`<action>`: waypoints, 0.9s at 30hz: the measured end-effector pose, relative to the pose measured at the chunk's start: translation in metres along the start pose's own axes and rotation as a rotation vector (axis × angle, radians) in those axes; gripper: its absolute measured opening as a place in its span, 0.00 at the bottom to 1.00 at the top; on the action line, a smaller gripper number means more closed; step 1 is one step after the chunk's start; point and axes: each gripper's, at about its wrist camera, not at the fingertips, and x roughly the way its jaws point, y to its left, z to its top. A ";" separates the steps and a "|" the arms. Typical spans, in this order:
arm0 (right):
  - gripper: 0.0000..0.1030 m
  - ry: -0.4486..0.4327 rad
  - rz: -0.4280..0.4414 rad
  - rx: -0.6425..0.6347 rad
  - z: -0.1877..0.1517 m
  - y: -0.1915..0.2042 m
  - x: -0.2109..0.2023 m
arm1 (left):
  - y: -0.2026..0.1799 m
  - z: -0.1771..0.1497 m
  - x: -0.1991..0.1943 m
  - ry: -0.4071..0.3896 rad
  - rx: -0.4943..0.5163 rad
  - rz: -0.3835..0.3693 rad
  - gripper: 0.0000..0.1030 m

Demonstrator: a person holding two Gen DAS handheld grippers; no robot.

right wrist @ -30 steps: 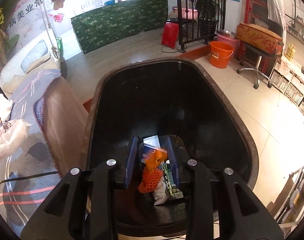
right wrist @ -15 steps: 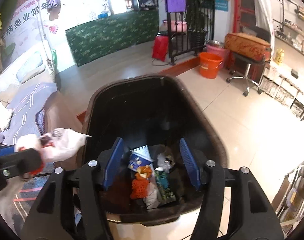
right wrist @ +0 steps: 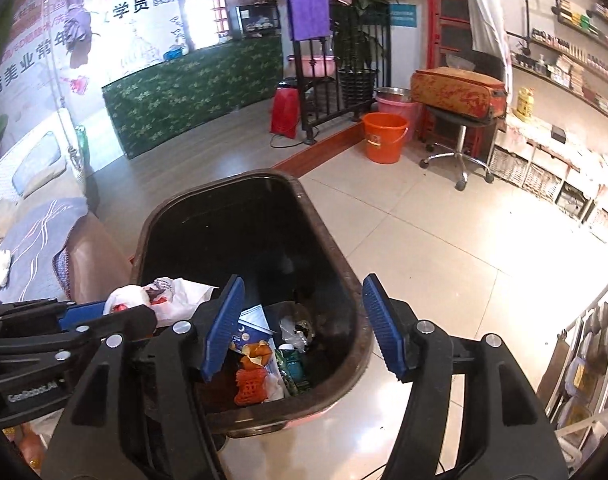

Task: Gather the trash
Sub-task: 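Carry the plastic bag and orange peel to the bin and release both inside, then move both tools back over the remaining trash on the bed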

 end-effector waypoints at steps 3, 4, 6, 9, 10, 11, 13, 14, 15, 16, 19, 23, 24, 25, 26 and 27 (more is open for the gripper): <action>0.60 -0.002 -0.010 -0.003 0.001 -0.001 0.001 | -0.003 0.003 0.005 0.002 0.025 0.018 0.33; 0.60 -0.001 -0.011 -0.001 0.001 -0.001 0.001 | -0.005 0.004 0.007 0.006 0.031 0.020 0.36; 0.60 0.000 -0.022 0.008 0.000 -0.004 0.002 | -0.004 0.006 0.008 0.000 0.033 0.031 0.56; 0.60 0.000 -0.031 0.018 0.000 -0.007 0.002 | -0.003 0.008 0.007 -0.010 0.030 0.023 0.75; 0.60 -0.003 -0.039 0.017 0.000 -0.008 0.002 | -0.002 0.006 0.006 -0.011 0.034 0.021 0.77; 0.60 -0.008 -0.050 0.015 0.000 -0.008 0.001 | -0.002 0.006 0.005 -0.017 0.040 0.025 0.78; 0.60 -0.015 -0.061 0.018 0.000 -0.009 0.000 | -0.003 0.006 0.003 -0.020 0.052 0.042 0.79; 0.60 -0.018 -0.065 0.022 0.001 -0.010 0.000 | -0.003 0.005 0.002 -0.023 0.054 0.040 0.79; 0.61 -0.022 -0.073 0.024 0.001 -0.011 -0.001 | -0.002 0.004 -0.001 -0.030 0.055 0.043 0.79; 0.61 -0.023 -0.076 0.024 0.002 -0.011 -0.001 | -0.001 0.005 -0.003 -0.034 0.056 0.049 0.79; 0.63 -0.023 -0.080 0.020 0.002 -0.009 -0.001 | 0.003 0.003 -0.013 -0.058 0.047 0.062 0.80; 0.64 -0.014 -0.065 0.004 0.002 -0.001 0.000 | 0.015 -0.003 -0.034 -0.101 0.025 0.093 0.81; 0.66 -0.010 -0.055 -0.005 0.002 0.005 0.001 | 0.017 -0.004 -0.040 -0.116 0.027 0.106 0.81; 0.66 -0.009 -0.045 -0.013 0.002 0.009 0.000 | 0.020 -0.005 -0.046 -0.132 0.026 0.119 0.81; 0.66 -0.009 -0.038 -0.021 0.003 0.013 0.000 | 0.022 -0.006 -0.052 -0.143 0.023 0.130 0.81; 0.66 -0.011 -0.028 -0.031 0.003 0.019 0.000 | 0.027 -0.009 -0.062 -0.161 0.017 0.147 0.82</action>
